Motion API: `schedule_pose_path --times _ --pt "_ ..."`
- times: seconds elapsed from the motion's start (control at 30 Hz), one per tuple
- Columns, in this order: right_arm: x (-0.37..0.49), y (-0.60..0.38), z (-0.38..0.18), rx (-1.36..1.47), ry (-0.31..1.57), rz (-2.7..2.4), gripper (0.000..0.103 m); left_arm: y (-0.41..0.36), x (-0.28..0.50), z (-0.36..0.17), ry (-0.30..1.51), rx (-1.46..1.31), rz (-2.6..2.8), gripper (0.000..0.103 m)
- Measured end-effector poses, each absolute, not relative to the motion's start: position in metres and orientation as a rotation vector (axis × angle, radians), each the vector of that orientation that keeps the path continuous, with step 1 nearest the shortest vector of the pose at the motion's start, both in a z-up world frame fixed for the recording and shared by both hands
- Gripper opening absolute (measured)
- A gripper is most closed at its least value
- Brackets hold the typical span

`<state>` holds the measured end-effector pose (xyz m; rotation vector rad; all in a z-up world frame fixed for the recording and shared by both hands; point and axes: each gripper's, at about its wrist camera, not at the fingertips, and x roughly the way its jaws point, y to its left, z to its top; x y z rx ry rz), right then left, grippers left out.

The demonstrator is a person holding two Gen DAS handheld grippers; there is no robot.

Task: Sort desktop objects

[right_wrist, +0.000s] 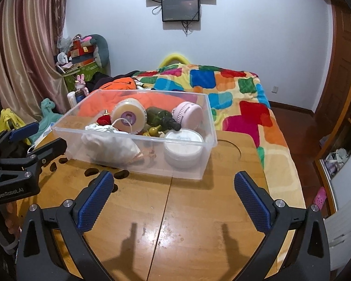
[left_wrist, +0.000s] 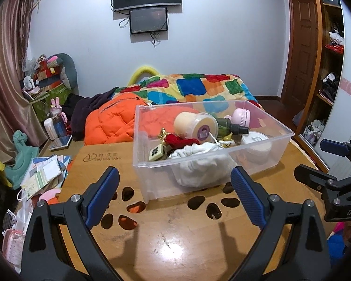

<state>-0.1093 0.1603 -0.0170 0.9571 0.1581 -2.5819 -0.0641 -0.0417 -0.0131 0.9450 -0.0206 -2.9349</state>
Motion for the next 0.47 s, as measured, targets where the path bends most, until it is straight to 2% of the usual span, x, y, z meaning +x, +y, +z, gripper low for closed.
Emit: schedule_pose_path --times 0.47 --pt "-0.0985 0.1613 -0.0254 0.975 0.178 -2.577 0.102 -0.0418 -0.0635 -0.0176 0.047 0.964 -2.947 0.097"
